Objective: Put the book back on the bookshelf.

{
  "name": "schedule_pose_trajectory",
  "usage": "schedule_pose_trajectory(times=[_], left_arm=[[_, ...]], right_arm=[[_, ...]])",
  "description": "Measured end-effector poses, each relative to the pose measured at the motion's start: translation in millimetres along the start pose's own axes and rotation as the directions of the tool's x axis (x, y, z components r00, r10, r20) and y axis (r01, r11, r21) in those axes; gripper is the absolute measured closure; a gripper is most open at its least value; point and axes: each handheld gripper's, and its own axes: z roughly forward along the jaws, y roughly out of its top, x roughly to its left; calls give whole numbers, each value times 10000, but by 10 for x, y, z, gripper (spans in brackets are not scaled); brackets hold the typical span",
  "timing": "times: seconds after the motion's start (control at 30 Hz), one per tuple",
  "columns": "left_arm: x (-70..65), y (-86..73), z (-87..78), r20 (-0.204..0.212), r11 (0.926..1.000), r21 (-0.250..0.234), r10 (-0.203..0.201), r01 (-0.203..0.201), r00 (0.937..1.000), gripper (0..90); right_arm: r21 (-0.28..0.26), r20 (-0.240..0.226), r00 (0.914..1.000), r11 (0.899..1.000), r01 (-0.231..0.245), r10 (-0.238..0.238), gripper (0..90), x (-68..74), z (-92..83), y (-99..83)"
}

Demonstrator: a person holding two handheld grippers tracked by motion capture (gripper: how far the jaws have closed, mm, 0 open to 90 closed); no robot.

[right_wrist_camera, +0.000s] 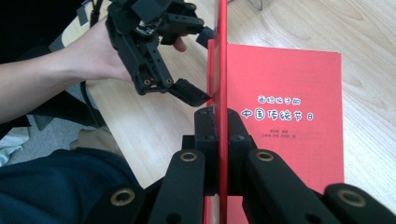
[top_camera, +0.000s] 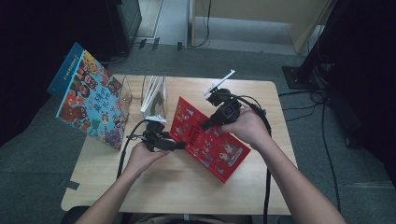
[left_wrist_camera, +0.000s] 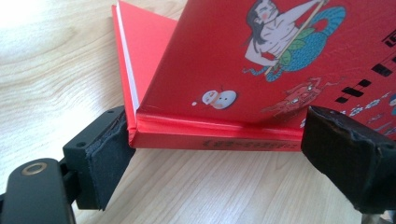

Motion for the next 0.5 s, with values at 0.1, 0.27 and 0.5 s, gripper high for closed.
schedule_pose_trajectory(times=[0.1,0.27,0.5], left_arm=[[15,-29,19,-434,9990,399,-198,215,9989,130],[52,-72,14,443,9983,314,-501,488,9978,200],[39,-30,5,867,9973,41,-732,731,9935,178]], right_arm=[[13,63,10000,10000,32,-32,884,6,14,3],[-81,61,9999,9999,116,-116,887,11,20,8],[-238,16,9997,9994,246,-246,885,28,20,3]])
